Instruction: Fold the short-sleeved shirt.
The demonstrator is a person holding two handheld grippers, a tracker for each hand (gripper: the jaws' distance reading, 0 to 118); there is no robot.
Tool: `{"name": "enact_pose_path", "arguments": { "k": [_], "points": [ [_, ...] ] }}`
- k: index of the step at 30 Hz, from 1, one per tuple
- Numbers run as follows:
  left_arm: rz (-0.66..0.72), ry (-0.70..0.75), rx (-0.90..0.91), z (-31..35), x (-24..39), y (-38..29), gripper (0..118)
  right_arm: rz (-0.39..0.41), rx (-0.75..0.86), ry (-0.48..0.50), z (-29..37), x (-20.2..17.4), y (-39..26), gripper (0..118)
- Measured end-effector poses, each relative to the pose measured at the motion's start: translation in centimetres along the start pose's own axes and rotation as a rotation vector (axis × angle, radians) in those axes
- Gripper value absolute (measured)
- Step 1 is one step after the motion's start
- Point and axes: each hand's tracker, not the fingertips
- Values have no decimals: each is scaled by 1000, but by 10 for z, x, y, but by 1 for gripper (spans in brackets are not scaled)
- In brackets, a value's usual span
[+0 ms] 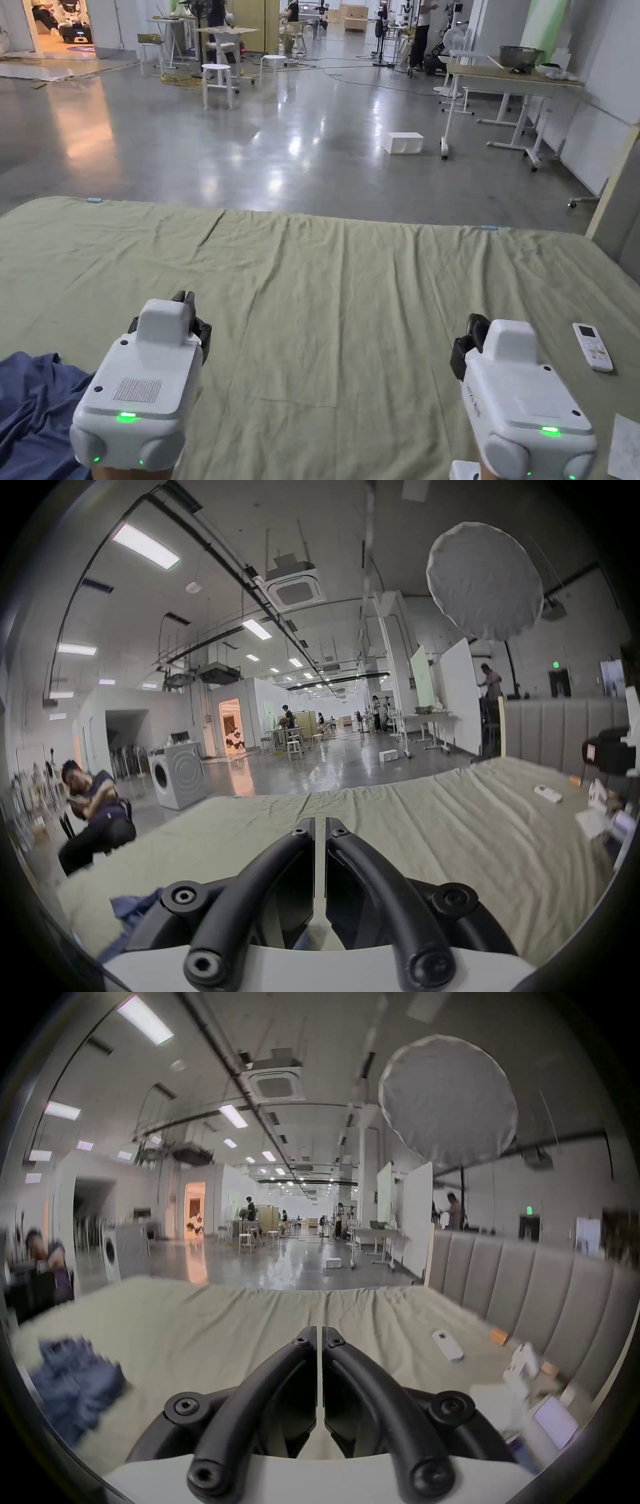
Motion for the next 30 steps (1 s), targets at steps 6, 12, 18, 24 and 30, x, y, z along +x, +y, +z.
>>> {"name": "enact_pose_path", "arguments": {
  "k": [6, 12, 18, 24, 30],
  "points": [
    [591, -34, -31, -8, -35, -3, 5, -408, -57, -39, -3, 22, -1, 3],
    [-537, -36, -1, -5, 25, -1, 5, 322, 49, 27, 0, -22, 12, 3],
    [-1054, -32, 39, -6, 31, -24, 5, 1340, 228, 53, -2, -53, -25, 3],
    [-760, -13, -14, -5, 15, -19, 5, 1082, 158, 71, 27, -58, 0, 3],
    [128, -34, -68, -5, -14, 4, 5, 264, 18, 67, -5, -15, 7, 3]
  ]
}}
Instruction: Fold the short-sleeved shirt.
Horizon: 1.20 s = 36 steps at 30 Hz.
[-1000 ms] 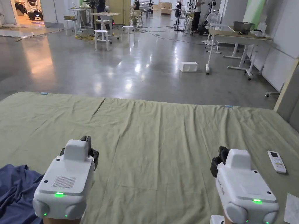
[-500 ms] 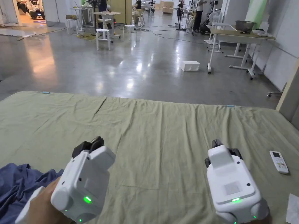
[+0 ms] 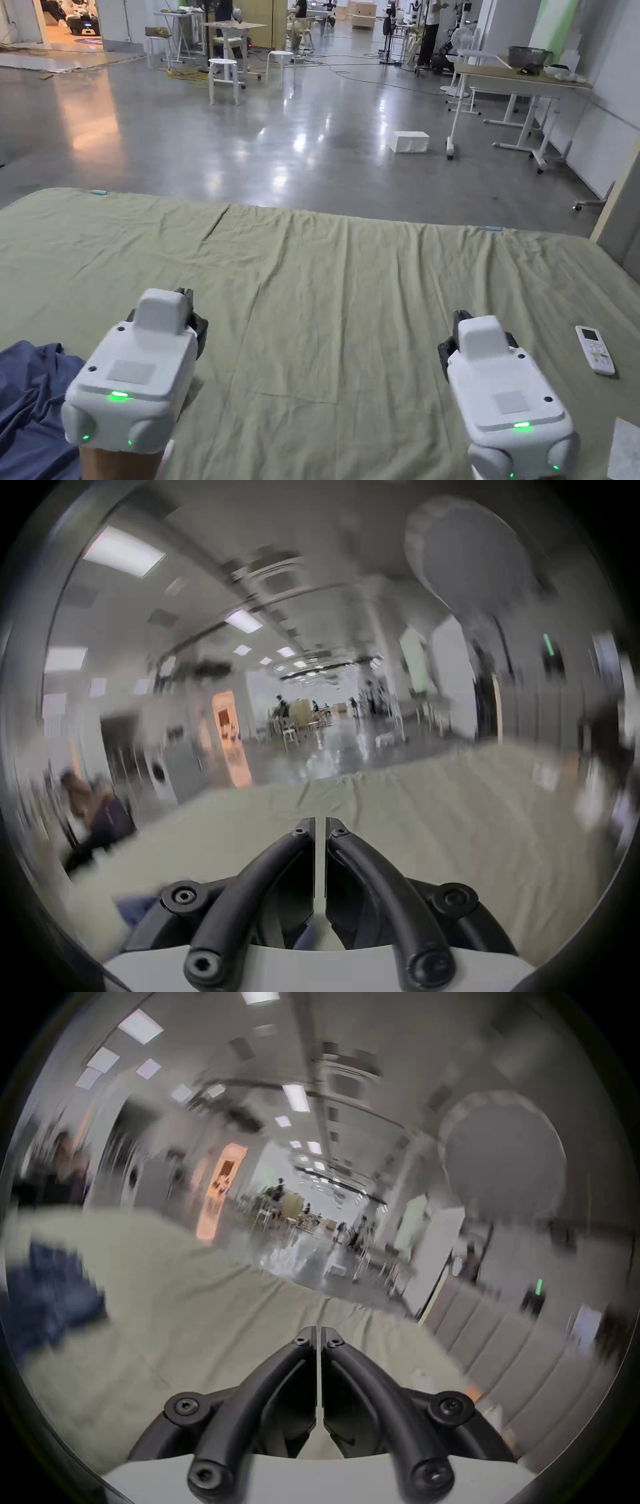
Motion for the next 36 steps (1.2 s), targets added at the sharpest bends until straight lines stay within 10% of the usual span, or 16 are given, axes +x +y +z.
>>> {"name": "enact_pose_path", "arguments": {
  "k": [5, 28, 29, 33, 36],
  "points": [
    [109, 24, 1, 0, 2, -1, 5, -351, -71, -57, 3, -2, -6, 2],
    [90, 190, -572, -8, -200, -75, 10, -287, -140, 101, -13, -61, -9, 2],
    [95, 185, -603, -11, -208, -81, 15, -281, -140, 103, -14, -64, -9, 2],
    [108, 184, -738, -20, -227, -112, 97, -272, -156, 124, -18, -76, -12, 2],
    [154, 146, -761, -31, -242, -135, 103, -250, -169, 134, -20, -83, -16, 2]
  ]
}}
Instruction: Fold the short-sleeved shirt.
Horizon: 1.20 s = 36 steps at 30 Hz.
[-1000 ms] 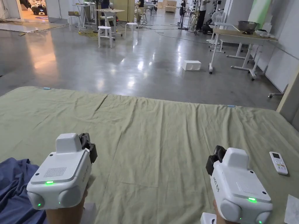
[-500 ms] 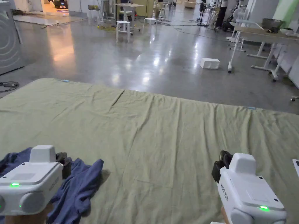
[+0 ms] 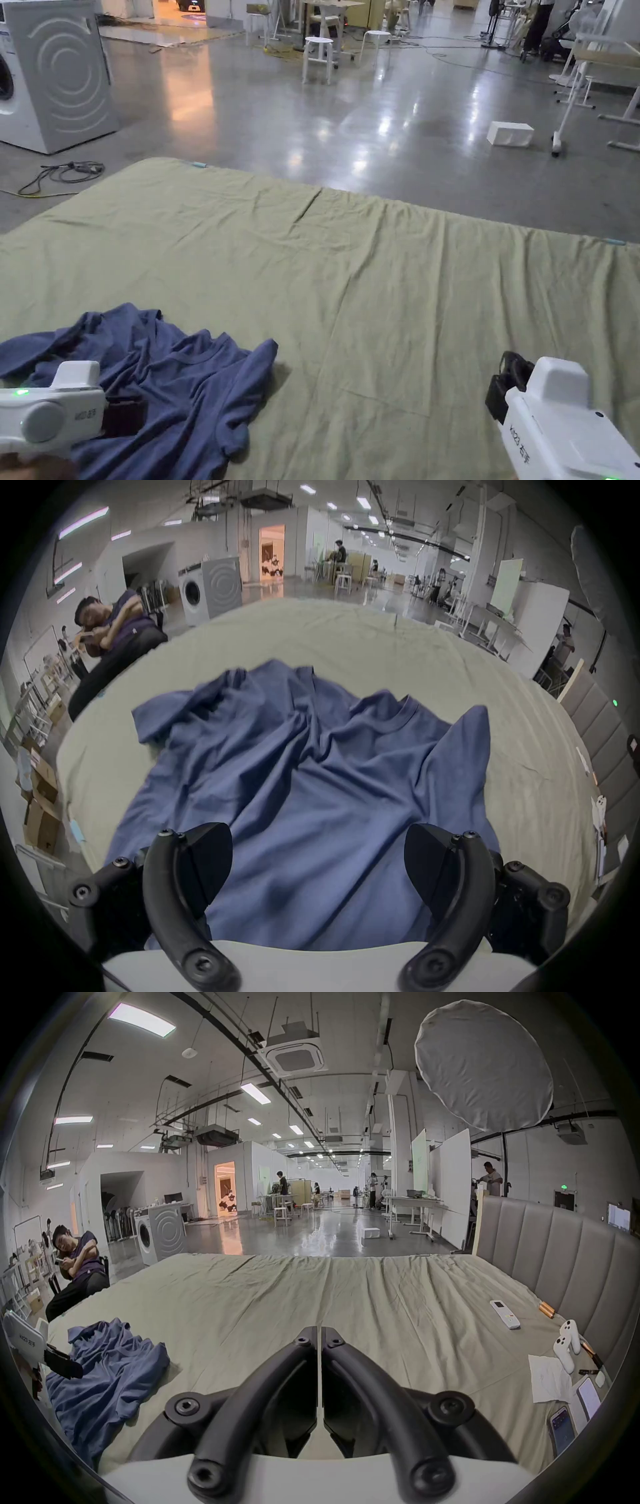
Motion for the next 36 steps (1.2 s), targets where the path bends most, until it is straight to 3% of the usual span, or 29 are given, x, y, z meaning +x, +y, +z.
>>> {"name": "enact_pose_path", "arguments": {
  "k": [3, 7, 10, 11, 15, 17, 23, 28, 36],
  "points": [
    [22, -3, -55, -22, -1, -7, 103, 10, -16, 1, -4, -2, -4, 2],
    [-120, 63, -141, -49, 15, -25, 101, 22, -32, 0, -7, -4, -7, 2],
    [-126, 90, -89, -56, 13, -20, 95, 34, -40, -2, -8, -6, -8, 2],
    [-127, 87, -89, -54, 15, -19, 85, 36, -41, -3, -9, -6, -9, 2],
    [-250, 78, -3, -47, 27, -27, 7, 38, -49, 0, -12, -8, -12, 2],
    [-281, 144, 10, -45, 22, -32, 7, 43, -56, 3, -12, -11, -15, 2],
    [-182, 51, 19, -46, 10, -29, 7, 55, -64, 10, -9, -13, -21, 2],
    [-12, 0, 180, -17, 1, -16, 6, 42, -64, 0, -6, -9, -22, 2],
    [-9, -87, 396, 40, 13, 24, 6, 31, -39, 0, 4, -3, -15, 2]
  ]
}}
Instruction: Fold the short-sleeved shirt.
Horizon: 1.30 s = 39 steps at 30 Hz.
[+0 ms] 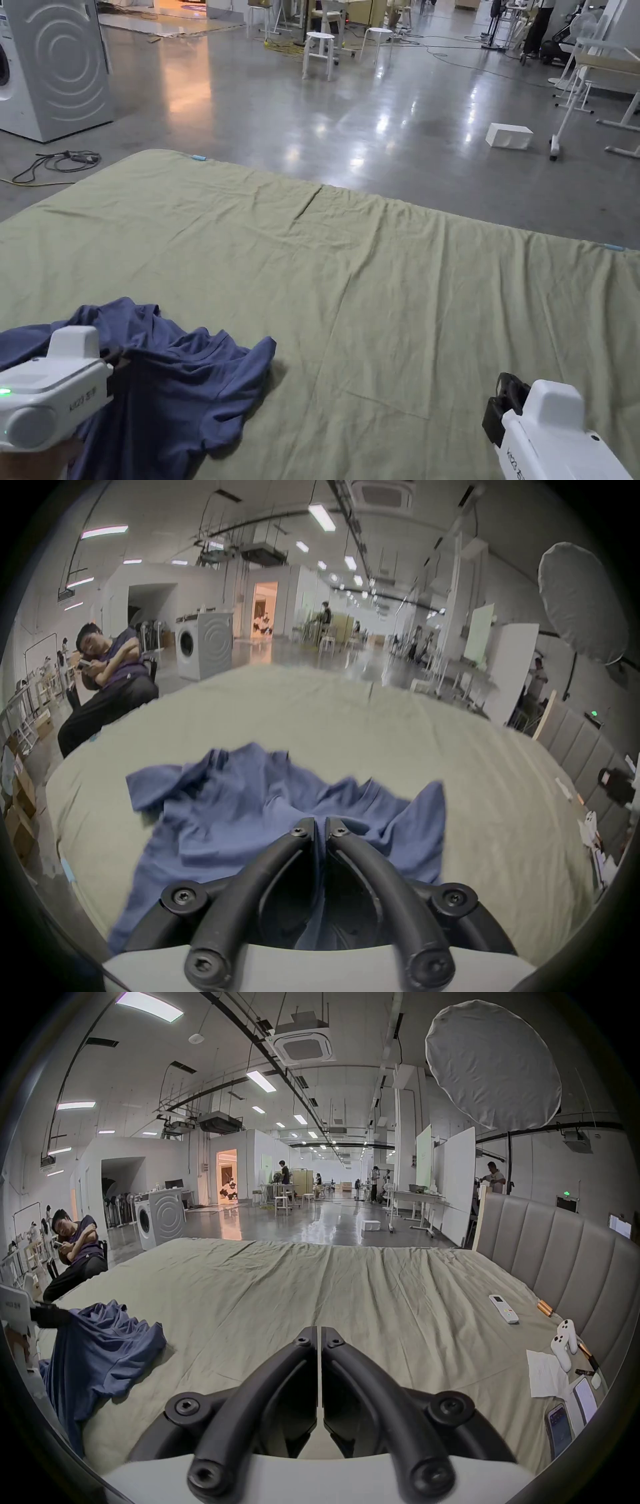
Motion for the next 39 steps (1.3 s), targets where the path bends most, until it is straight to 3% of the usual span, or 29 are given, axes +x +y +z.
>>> {"name": "enact_pose_path", "arguments": {
  "k": [13, 23, 29, 36, 37, 39],
  "points": [
    [-102, -222, 281, 64, 137, 124, 5, -25, 70, -62, 34, 47, 12, 2],
    [-174, -486, 341, 79, 284, 151, 5, -69, 104, -168, 63, 108, 15, 2],
    [-226, -643, 252, 71, 375, 116, 5, -79, 106, -234, 80, 139, 10, 2],
    [-280, -744, 12, 52, 446, 19, 6, -118, 75, -286, 91, 164, -6, 2],
    [-639, -505, -203, 44, 437, 0, 6, -119, 70, -291, 92, 166, -8, 2],
    [-608, -506, -252, 38, 440, -24, 6, -123, 62, -298, 93, 169, -12, 2]
  ]
}}
